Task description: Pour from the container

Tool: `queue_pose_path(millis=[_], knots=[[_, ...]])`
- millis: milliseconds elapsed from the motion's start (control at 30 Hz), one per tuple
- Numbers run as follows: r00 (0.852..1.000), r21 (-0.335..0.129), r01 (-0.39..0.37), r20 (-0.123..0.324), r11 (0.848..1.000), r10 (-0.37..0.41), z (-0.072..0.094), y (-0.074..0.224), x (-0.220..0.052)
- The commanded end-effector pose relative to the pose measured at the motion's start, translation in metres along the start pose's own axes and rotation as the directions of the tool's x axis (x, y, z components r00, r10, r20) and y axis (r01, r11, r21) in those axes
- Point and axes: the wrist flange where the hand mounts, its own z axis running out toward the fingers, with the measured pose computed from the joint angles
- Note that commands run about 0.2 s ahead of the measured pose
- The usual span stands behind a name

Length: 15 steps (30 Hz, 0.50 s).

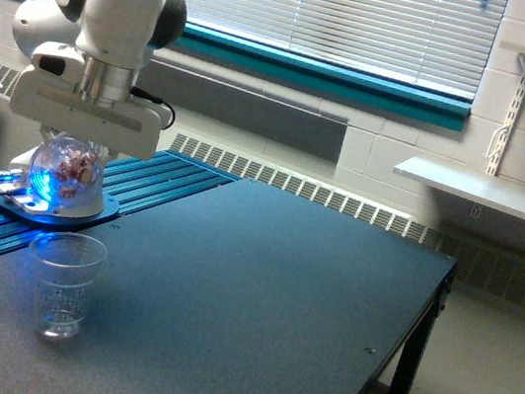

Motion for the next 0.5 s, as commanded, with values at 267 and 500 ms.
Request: queue_pose_path(millis=[267, 500], knots=[[0.999, 0.011, 0.013, 0.036, 1.000, -0.014, 0.000, -0.020, 0.001], [0.998, 0.003, 0.013, 0.059, 1.000, -0.013, 0.004, -0.026, -0.001]])
